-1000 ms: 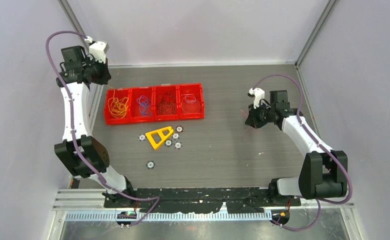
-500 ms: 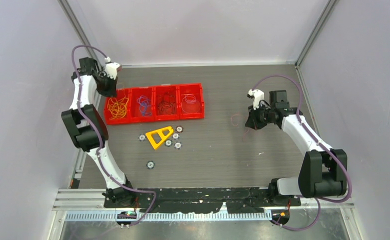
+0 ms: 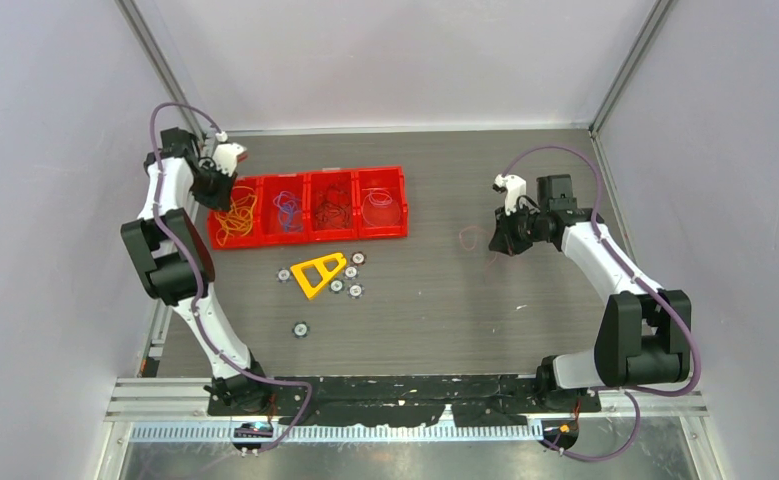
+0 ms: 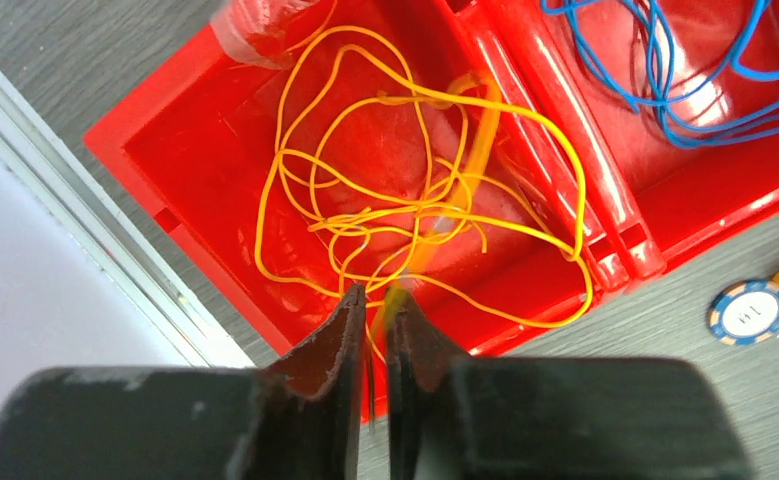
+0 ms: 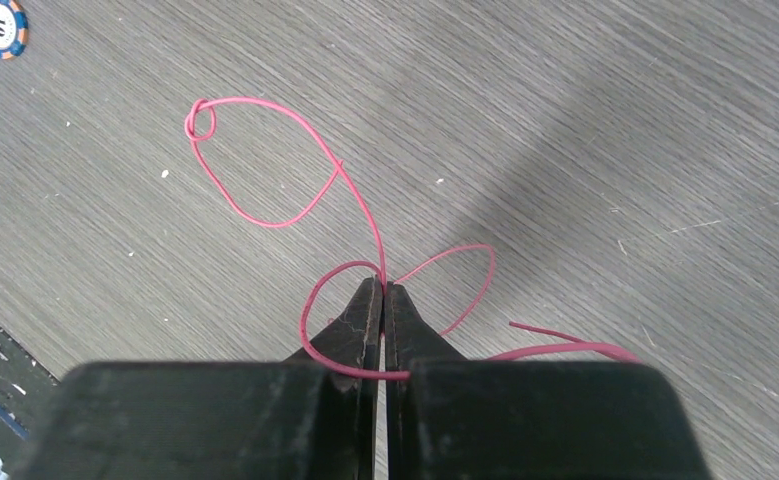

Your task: Untangle the cables

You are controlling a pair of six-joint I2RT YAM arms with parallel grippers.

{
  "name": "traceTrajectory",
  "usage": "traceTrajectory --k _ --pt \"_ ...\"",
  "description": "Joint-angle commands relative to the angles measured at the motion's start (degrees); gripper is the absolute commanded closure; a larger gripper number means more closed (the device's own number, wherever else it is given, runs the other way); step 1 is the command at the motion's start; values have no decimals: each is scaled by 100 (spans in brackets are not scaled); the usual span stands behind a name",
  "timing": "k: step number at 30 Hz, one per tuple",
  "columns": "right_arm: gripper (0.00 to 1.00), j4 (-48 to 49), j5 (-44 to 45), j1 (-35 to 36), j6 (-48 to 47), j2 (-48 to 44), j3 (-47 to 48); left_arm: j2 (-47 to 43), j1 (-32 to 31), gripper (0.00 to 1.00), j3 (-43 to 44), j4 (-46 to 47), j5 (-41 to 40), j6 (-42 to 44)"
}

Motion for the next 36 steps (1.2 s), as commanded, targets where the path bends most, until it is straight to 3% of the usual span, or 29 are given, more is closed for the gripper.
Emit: traceTrajectory --k 1,7,13,16,20,24,26,31,36 --pt "95 -75 -307 -18 78 -15 272 -83 40 79 278 1 115 12" --pt "95 -154 -554 69 159 4 329 -770 40 41 577 20 521 -335" --pt "95 -192 -656 113 204 -102 404 -1241 137 18 1105 -472 814 -438" --pt "95 -200 -685 127 198 -183 366 -1401 165 16 974 -841 855 -367" --pt "95 -221 -698 130 125 -280 294 -1803 322 19 51 -763 819 -387" --pt "95 -253 -858 143 117 -312 241 -1881 374 32 -571 -714 503 -100" --pt "95 -337 -1016 198 119 -309 275 -1960 374 35 -671 -915 842 34" --pt "95 -440 -1623 543 312 -477 422 -2950 -62 24 -1302 -838 2305 45" --pt "95 -437 -2030 1200 774 -762 745 -4186 -1341 12 -1899 -373 2838 -557"
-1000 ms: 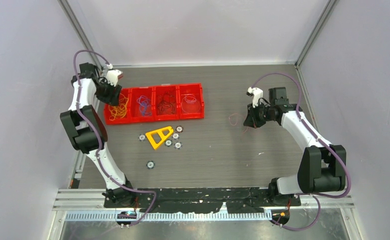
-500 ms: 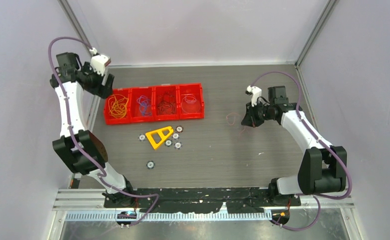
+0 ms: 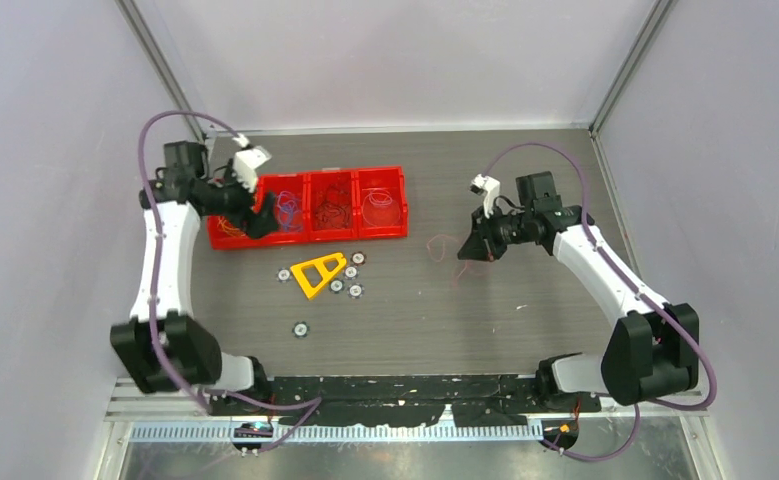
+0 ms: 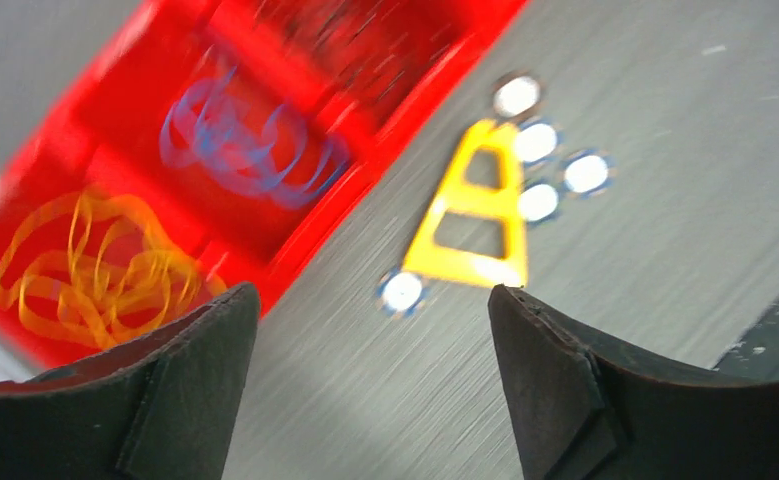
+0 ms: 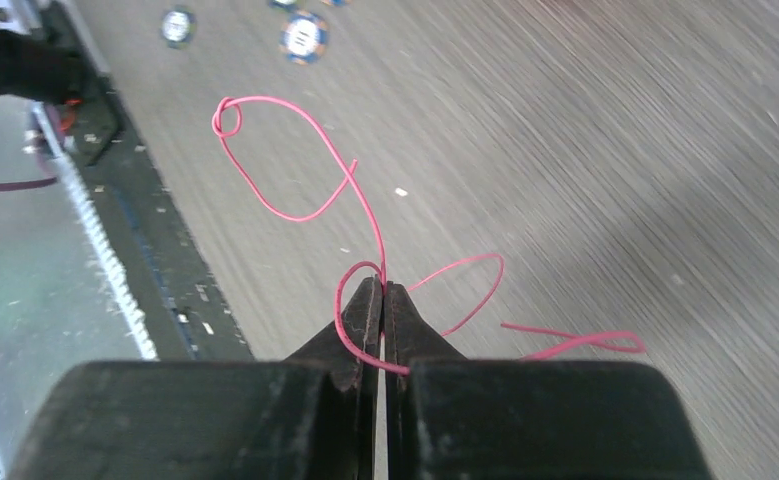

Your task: Untangle the cables

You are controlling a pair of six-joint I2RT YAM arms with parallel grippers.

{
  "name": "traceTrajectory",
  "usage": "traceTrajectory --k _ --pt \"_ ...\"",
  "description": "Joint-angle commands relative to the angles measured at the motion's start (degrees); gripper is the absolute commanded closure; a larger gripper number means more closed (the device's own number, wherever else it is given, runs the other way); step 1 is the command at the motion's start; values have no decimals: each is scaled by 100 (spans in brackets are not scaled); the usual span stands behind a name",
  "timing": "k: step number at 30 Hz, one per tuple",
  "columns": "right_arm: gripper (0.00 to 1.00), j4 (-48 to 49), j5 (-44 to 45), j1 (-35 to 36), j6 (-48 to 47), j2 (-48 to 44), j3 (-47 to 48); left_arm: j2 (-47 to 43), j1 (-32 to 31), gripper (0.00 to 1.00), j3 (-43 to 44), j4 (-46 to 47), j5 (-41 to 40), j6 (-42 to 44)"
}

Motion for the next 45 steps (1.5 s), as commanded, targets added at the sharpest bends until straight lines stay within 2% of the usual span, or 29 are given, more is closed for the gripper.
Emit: traceTrajectory --k 1,6,9,13,16,18,21,23,26,27,30,31,32,33,35,37,40,45 --pt "95 112 -635 534 487 -490 574 -1354 -1250 11 -321 578 1091 -699" --pt "95 341 -315 1318 737 -727 755 -2048 -2966 2 -840 2079 1138 -2866" --pt "95 396 -83 1626 791 -746 854 -2124 -3825 1 -1152 2850 763 -3902" --pt "95 400 -42 1825 804 -748 925 -1941 -4580 6 -1326 3489 622 -4884" --pt "95 391 -112 1908 773 -779 949 -1649 -4918 16 -1288 3605 469 -5178" --pt "95 383 -176 1951 750 -806 955 -1437 -5011 24 -1233 3714 473 -5396" --pt "95 357 -189 1976 706 -861 910 -1241 -5028 43 -1156 3975 633 -5711" --pt "95 315 -155 1979 661 -888 869 -1157 -5040 59 -1099 4095 857 -5787" --pt "93 354 -118 1977 663 -927 797 -1095 -5041 93 -1052 4051 1018 -5796" --pt "92 358 -101 1975 667 -933 787 -1102 -5032 100 -1028 4011 1012 -5752" --pt "77 355 -29 1847 671 -918 776 -1115 -4893 100 -878 4046 992 -5724" --pt "65 354 -68 1786 680 -915 776 -1110 -4828 100 -796 4078 964 -5718" --pt "58 354 -94 1661 685 -915 787 -1091 -4741 100 -699 4100 923 -5715" --pt "43 354 -146 1579 725 -923 794 -1066 -4658 100 -600 4108 887 -5693" --pt "28 358 -274 1294 797 -927 836 -959 -4498 100 -332 4100 828 -5648" --pt "18 338 -358 970 821 -953 864 -839 -4362 100 -91 4036 737 -5583" --pt "9 238 -303 474 766 -981 895 -612 -4133 100 240 4003 580 -5501" --pt "6 -60 -178 -54 513 -1011 808 -117 -3879 100 735 4139 326 -5336"
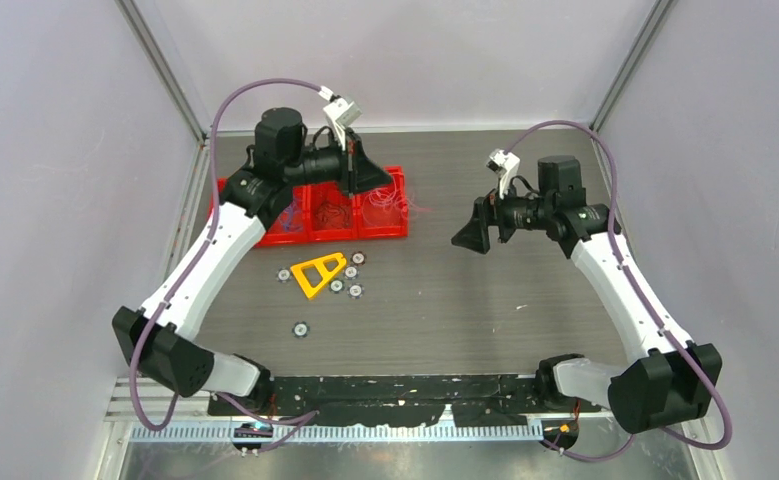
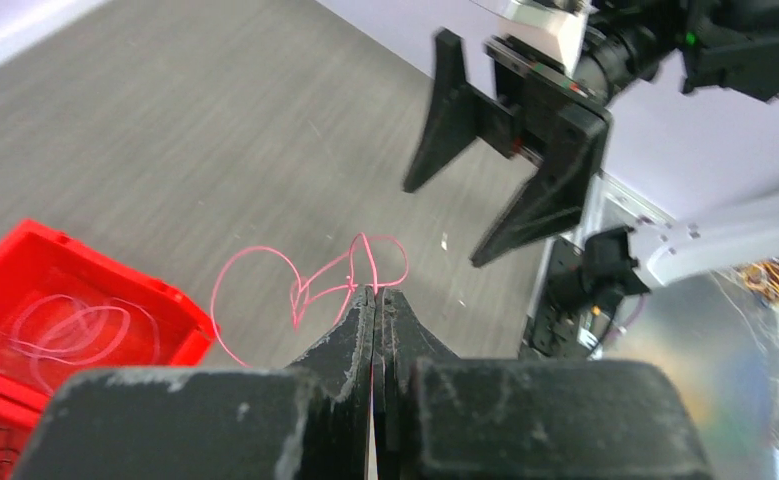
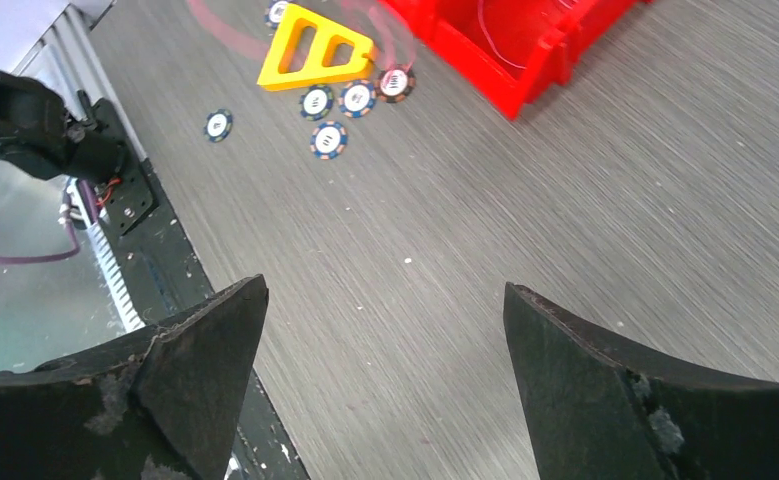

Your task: Untangle the cables

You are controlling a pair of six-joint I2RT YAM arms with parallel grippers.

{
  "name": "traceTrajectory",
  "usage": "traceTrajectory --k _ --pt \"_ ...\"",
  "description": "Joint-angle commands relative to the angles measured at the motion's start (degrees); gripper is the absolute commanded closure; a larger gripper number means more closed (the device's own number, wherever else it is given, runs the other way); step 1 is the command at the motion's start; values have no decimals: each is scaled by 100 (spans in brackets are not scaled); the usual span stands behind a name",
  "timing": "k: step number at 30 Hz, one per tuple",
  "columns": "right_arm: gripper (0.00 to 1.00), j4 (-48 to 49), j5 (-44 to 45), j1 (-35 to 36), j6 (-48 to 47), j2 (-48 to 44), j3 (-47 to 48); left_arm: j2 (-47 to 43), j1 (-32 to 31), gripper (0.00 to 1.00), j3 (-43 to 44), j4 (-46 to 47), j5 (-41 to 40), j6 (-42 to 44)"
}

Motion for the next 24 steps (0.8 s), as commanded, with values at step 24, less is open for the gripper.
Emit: traceTrajectory --k 24 --pt "5 -578 205 -653 -614 -247 -346 3455 798 100 1634 132 -1481 1291"
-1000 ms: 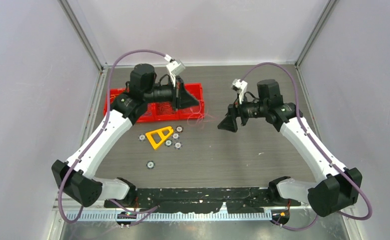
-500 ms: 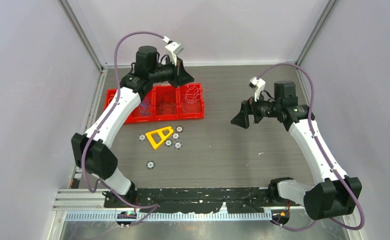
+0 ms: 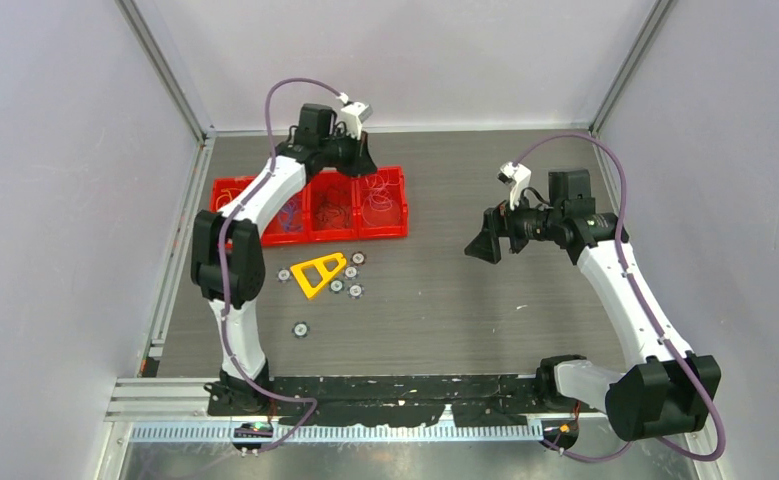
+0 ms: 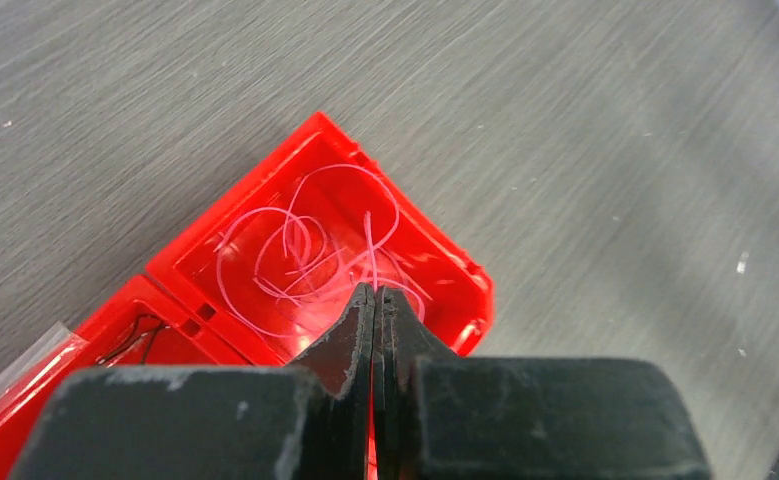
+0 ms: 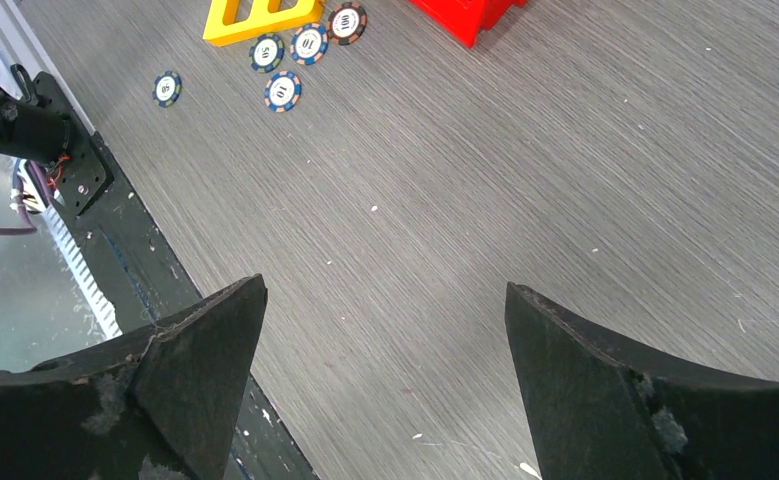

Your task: Untangle the cables

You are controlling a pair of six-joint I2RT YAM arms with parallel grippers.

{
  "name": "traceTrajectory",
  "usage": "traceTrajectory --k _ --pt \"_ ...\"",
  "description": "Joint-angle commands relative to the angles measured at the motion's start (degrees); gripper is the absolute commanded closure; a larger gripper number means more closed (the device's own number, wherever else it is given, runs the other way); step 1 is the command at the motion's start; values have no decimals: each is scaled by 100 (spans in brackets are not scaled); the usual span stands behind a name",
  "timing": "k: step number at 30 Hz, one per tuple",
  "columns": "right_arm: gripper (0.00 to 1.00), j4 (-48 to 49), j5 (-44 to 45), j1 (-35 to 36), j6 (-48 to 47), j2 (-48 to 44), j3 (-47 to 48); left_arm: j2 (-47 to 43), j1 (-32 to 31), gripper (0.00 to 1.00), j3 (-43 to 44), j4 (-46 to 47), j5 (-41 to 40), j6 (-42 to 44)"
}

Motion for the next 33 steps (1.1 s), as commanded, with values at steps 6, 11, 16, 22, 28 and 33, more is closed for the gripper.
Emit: traceTrajectory --k 6,11,16,22,28,33 --pt "5 -123 0 -104 -271 91 13 805 -107 100 752 -542 -884 716" --pt "5 -148 -10 -127 -306 157 13 958 -195 97 913 -895 -1003 872" --pt "5 -300 31 -136 -377 103 126 410 -204 60 1044 -918 -624 823" --pt "5 -321 222 -211 -324 -38 222 -291 -200 18 1882 -1725 -942 1034" --pt "5 -410 356 -510 -274 -238 336 -1016 -159 0 2374 -3493 -1245 1743" --pt "5 -662 497 -1017 -334 -324 480 -1704 188 0 2242 -4932 -1450 1740"
